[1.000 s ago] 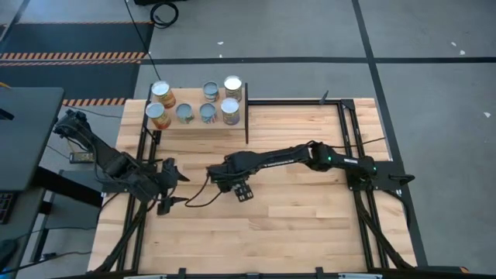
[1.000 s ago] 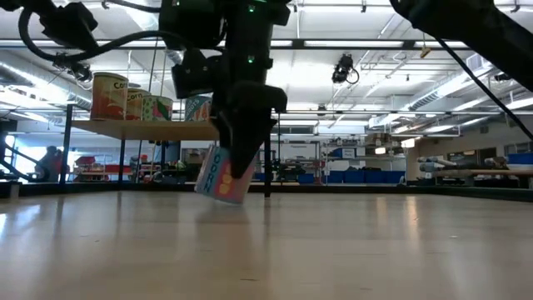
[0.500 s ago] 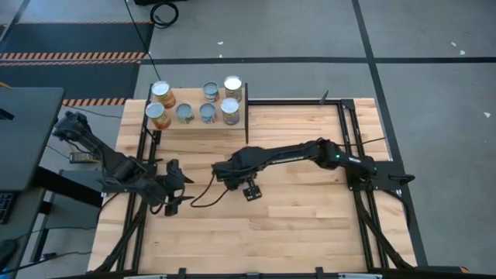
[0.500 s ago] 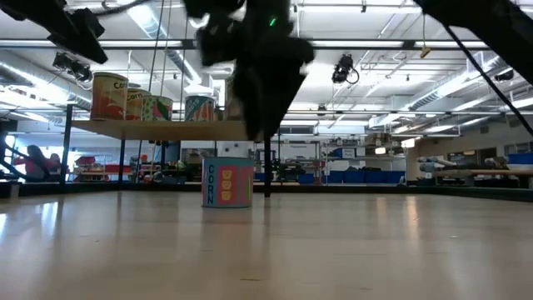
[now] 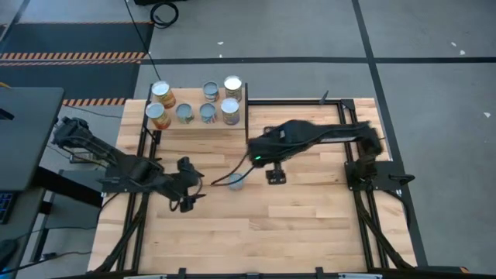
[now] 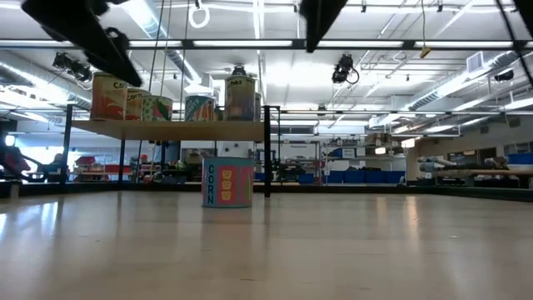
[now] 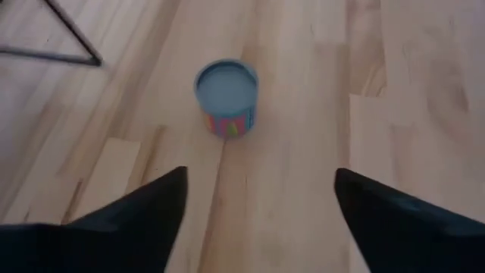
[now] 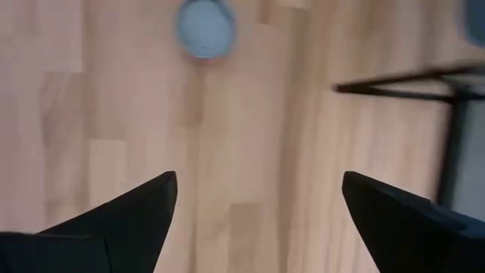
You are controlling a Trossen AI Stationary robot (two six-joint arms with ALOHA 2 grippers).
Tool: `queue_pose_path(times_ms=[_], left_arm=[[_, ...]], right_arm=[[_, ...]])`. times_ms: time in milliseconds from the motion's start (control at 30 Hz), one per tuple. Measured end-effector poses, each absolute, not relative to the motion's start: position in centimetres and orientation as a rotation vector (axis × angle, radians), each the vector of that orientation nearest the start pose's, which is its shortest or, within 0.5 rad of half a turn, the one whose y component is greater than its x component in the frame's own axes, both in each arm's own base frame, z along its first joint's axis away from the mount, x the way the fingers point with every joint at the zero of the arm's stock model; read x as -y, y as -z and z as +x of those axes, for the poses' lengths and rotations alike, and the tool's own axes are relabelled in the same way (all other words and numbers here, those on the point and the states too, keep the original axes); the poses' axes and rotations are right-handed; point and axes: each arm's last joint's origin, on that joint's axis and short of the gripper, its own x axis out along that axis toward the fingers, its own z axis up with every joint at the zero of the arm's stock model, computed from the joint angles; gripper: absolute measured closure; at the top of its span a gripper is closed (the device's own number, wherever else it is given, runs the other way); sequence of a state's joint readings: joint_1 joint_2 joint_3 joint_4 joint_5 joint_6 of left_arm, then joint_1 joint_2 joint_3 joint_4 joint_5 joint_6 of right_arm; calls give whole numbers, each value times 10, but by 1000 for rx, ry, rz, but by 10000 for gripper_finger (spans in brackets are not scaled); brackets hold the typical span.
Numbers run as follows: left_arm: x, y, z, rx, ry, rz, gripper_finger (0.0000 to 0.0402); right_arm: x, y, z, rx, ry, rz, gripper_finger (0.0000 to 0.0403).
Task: Pick and place cans onto a shelf
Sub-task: Put the small canned corn on the shelf
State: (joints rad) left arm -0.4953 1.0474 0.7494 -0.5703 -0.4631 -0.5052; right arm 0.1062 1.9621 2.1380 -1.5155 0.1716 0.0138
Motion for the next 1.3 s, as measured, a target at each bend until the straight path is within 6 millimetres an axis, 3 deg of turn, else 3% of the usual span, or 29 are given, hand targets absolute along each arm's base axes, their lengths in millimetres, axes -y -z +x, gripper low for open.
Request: queue_pose_path(times_ms=[133, 233, 500, 800, 1067, 1300], left_arm=[[81, -232, 212, -758, -133, 1, 20], [72, -219, 233, -766, -169, -9, 5], [48, -182, 269, -849, -141, -43, 1], [27, -172, 297, -897, -95, -15, 1], [28, -162, 329, -982, -51, 24, 1], [22, -162, 339, -1052, -78, 16, 3]], right_arm=[[-29, -363, 338, -1240, 147, -162, 21], [-25, -359, 317, -1171, 163, -140, 21], [-9, -325, 279, -1091, 172, -81, 21], [3, -293, 268, -1127, 158, -52, 21], [5, -291, 268, -1128, 152, -66, 21], [4, -292, 268, -1123, 135, -55, 21]])
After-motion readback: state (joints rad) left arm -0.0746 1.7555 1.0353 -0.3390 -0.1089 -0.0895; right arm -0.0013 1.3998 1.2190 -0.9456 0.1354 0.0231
